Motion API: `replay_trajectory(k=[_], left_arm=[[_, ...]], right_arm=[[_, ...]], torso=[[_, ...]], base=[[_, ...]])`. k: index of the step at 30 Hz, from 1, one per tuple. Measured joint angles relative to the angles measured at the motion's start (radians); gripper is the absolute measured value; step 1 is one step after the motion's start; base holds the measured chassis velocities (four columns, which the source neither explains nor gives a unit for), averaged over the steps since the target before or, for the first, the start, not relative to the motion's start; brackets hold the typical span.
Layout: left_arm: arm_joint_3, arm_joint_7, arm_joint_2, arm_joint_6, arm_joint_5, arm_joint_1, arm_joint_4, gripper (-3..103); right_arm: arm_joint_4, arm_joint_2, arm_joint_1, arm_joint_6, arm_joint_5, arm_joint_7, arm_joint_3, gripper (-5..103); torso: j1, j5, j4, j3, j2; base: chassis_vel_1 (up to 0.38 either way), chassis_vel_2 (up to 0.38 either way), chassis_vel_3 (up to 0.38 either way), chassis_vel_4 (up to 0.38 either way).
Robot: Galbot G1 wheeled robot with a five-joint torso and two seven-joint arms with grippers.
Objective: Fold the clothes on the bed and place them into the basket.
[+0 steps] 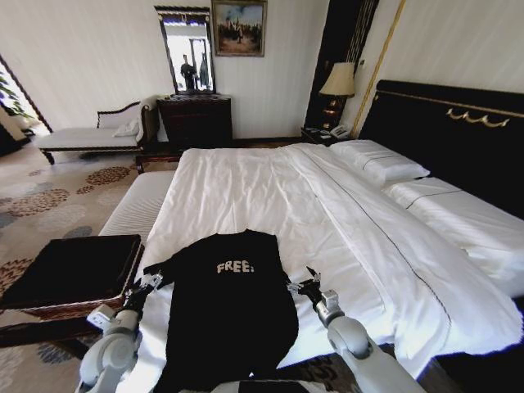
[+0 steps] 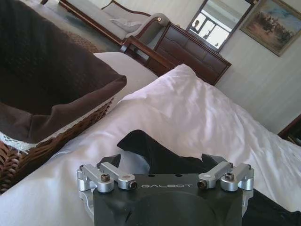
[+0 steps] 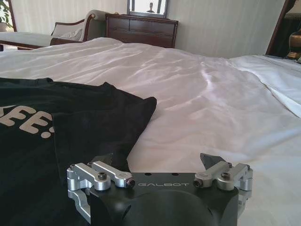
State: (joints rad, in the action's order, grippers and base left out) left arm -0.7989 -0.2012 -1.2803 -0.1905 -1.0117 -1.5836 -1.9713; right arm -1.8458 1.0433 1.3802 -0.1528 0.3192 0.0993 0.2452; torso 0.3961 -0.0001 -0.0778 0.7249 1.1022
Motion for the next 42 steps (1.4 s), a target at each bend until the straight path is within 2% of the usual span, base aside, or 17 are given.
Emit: replay_trajectory(k=[7,11,15,21,25,27,29,33,35,38,40,42], left_arm=[[-0.017,-0.011,-0.003,-0.005,-0.091,0.021,0.017,93],[-0.022,-0.018,-0.005,-0.014,-0.154,0.048,0.031,86],[-0.019,-0.026,-0.005,-0.018,-0.167,0.075,0.048,85],[-0.018,-0.035,-0.003,-0.019,-0.141,0.098,0.078,87],[-0.017,-0.040,0.000,-0.020,-0.143,0.114,0.091,84],[-0.014,-0.046,-0.001,-0.024,-0.145,0.126,0.103,73],[-0.012,-0.048,-0.001,-0.025,-0.144,0.132,0.110,73],[-0.008,-0.053,-0.003,-0.027,-0.144,0.149,0.135,51],[-0.008,-0.054,-0.004,-0.027,-0.144,0.151,0.138,51],[-0.009,-0.055,-0.008,-0.026,-0.135,0.159,0.152,35],[-0.010,-0.055,-0.011,-0.026,-0.132,0.160,0.154,35],[-0.010,-0.055,-0.020,-0.024,-0.126,0.163,0.158,24]], right_arm=[[-0.007,-0.001,0.002,-0.007,0.000,0.000,-0.002,100],[-0.013,-0.008,0.001,-0.014,0.004,0.000,-0.003,100],[-0.020,-0.015,0.002,-0.017,0.011,0.000,-0.002,100],[-0.025,-0.024,0.001,-0.019,0.025,0.000,0.001,100],[-0.029,-0.024,0.000,-0.022,0.032,0.001,0.001,100],[-0.036,-0.023,0.000,-0.030,0.059,0.007,0.001,100],[-0.039,-0.023,0.000,-0.034,0.070,0.010,0.001,100],[-0.044,-0.027,0.002,-0.038,0.079,0.013,0.003,100],[-0.044,-0.027,0.004,-0.038,0.078,0.013,0.004,100],[-0.049,-0.026,0.012,-0.051,0.087,0.011,0.010,100],[-0.049,-0.025,0.014,-0.053,0.087,0.008,0.011,100],[-0.048,-0.023,0.016,-0.055,0.086,0.003,0.015,100]], torso=[[0.000,0.0001,0.0000,0.000,0.000],[0.000,0.0000,0.0000,0.000,0.000],[0.000,0.0001,-0.0001,0.000,0.000],[0.000,0.0000,0.0000,0.000,0.000],[0.000,0.0001,0.0000,0.000,0.000],[0.000,0.0001,0.0000,0.000,0.000],[0.000,0.0001,0.0000,0.000,0.000],[0.000,0.0000,0.0000,0.000,0.000],[0.000,0.0000,0.0000,0.000,0.000],[0.000,0.0000,0.0000,0.000,0.000],[0.000,0.0000,0.0000,0.000,0.000],[0.000,0.0000,-0.0001,0.000,0.000]], base=[[0.000,0.000,0.000,0.000],[0.000,0.000,0.000,0.000],[0.000,0.000,0.000,0.000],[0.000,0.000,0.000,0.000],[0.000,0.000,0.000,0.000],[0.000,0.000,0.000,0.000],[0.000,0.000,0.000,0.000],[0.000,0.000,0.000,0.000],[0.000,0.000,0.000,0.000],[0.000,0.000,0.000,0.000],[0.000,0.000,0.000,0.000],[0.000,0.000,0.000,0.000]])
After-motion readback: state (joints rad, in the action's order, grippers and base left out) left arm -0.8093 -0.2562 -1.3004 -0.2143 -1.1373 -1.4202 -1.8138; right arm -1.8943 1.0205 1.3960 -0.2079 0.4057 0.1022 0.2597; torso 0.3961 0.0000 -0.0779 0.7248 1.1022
